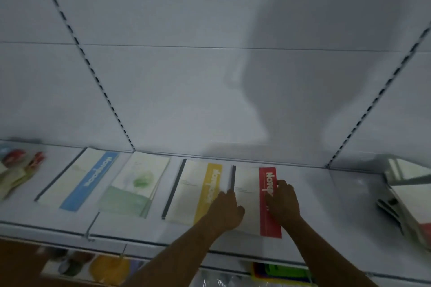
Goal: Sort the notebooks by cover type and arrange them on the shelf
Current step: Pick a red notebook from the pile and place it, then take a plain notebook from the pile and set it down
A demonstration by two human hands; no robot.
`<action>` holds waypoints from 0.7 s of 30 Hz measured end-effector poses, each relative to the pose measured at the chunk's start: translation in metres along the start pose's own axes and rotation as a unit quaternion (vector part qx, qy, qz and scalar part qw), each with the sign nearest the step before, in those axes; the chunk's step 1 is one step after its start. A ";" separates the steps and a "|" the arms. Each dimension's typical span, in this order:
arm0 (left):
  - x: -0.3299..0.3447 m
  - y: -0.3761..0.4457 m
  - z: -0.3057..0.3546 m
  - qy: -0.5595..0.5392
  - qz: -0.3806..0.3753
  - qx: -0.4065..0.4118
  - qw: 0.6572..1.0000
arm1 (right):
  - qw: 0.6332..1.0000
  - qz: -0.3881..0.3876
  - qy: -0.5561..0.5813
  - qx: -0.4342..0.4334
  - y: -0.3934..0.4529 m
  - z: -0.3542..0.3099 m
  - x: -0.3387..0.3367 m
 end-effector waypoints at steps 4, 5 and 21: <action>-0.001 -0.003 0.003 0.006 0.030 0.001 1.000 | 0.998 -0.025 -0.050 0.010 -0.004 -0.007 0.001; -0.002 -0.005 0.002 0.002 0.038 0.003 0.999 | 0.998 -0.026 -0.051 0.025 -0.007 -0.010 -0.002; -0.282 -0.206 -0.218 -0.083 0.378 -0.070 0.919 | 0.929 -0.121 0.006 -0.350 -0.169 -0.388 0.113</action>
Point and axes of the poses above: each hand's wrist, its own y-axis towards the middle knuckle, its own x-axis out of the palm, z = x × y, the point moved 7 cm from there along y, towards the middle knuckle, and after that the axes turned 6 degrees about -y, right-handed, at the moved point
